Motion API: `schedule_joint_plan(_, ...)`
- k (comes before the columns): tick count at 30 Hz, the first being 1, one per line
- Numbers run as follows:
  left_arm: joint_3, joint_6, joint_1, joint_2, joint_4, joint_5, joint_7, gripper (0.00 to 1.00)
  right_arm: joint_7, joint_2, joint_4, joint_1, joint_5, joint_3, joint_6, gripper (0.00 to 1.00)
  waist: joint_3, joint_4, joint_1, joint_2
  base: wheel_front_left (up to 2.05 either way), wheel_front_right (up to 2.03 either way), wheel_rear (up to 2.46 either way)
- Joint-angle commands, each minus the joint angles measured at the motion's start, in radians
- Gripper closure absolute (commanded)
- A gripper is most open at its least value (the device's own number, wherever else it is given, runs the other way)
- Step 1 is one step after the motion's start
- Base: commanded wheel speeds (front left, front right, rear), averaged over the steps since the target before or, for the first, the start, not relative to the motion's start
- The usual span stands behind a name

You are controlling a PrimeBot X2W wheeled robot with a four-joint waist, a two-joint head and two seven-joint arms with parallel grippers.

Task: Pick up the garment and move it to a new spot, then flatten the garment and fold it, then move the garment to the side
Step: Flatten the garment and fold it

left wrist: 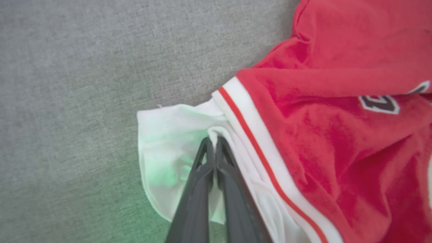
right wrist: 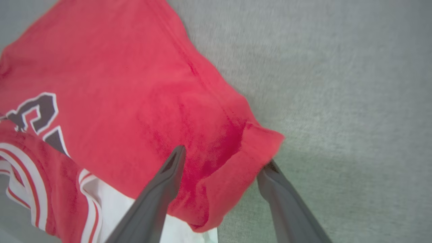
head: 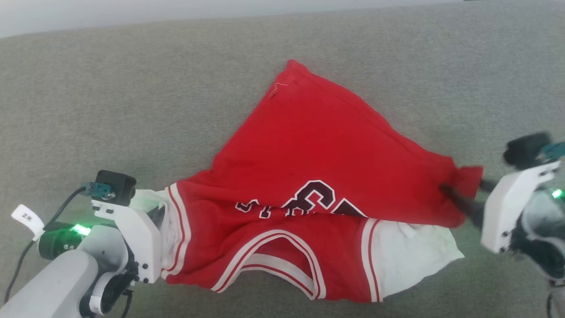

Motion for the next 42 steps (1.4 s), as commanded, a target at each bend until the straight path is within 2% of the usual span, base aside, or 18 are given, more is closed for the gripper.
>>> schedule_joint_plan(1,-0.004,0.002,0.007,-0.005,0.0,0.003,-0.003,1.0,0.011,0.005,-0.043,0.009,-0.005,-0.024,0.0,0.0,-0.002,0.009,0.0,-0.0001,0.0,0.0,0.0)
schedule_joint_plan(6,-0.013,0.001,-0.007,-0.015,-0.009,0.009,-0.005,1.0,0.043,0.023,-0.182,-0.029,-0.033,-0.077,0.0,0.0,0.004,0.037,0.0,-0.0001,0.0,0.0,0.0)
schedule_joint_plan(9,-0.023,-0.007,-0.019,-0.03,-0.009,0.016,-0.006,1.0,0.052,0.032,-0.203,-0.082,-0.056,-0.061,0.0,0.0,0.012,0.063,0.0,-0.0001,0.0,0.0,0.0)
schedule_joint_plan(11,-0.035,-0.012,-0.039,-0.048,-0.007,0.023,-0.006,1.0,0.039,0.029,-0.173,-0.169,-0.067,-0.025,0.0,0.0,0.026,0.094,0.0,-0.0001,0.0,0.0,0.0)
schedule_joint_plan(19,-0.085,-0.057,-0.117,-0.133,0.037,0.049,-0.005,1.0,-0.011,0.01,0.083,-0.444,-0.047,0.115,0.0,0.0,0.067,0.225,0.0,-0.0001,0.0,0.0,0.0)
schedule_joint_plan(29,-0.143,-0.135,-0.21,-0.255,0.153,0.067,-0.035,1.0,-0.009,-0.045,0.46,-0.722,-0.022,0.357,0.0,0.0,0.126,0.385,0.0,-0.0001,0.0,0.0,0.0)
schedule_joint_plan(35,-0.156,-0.165,-0.233,-0.298,0.216,0.064,-0.06,1.0,0.029,-0.061,0.617,-0.8,-0.02,0.453,0.0,0.0,0.15,0.433,0.0,-0.0001,0.0,0.0,0.0)
schedule_joint_plan(42,-0.163,-0.193,-0.249,-0.331,0.297,0.056,-0.089,1.0,0.155,-0.047,0.806,-0.789,0.039,0.546,0.0,0.0,0.163,0.462,0.0,-0.0001,0.0,0.0,0.0)
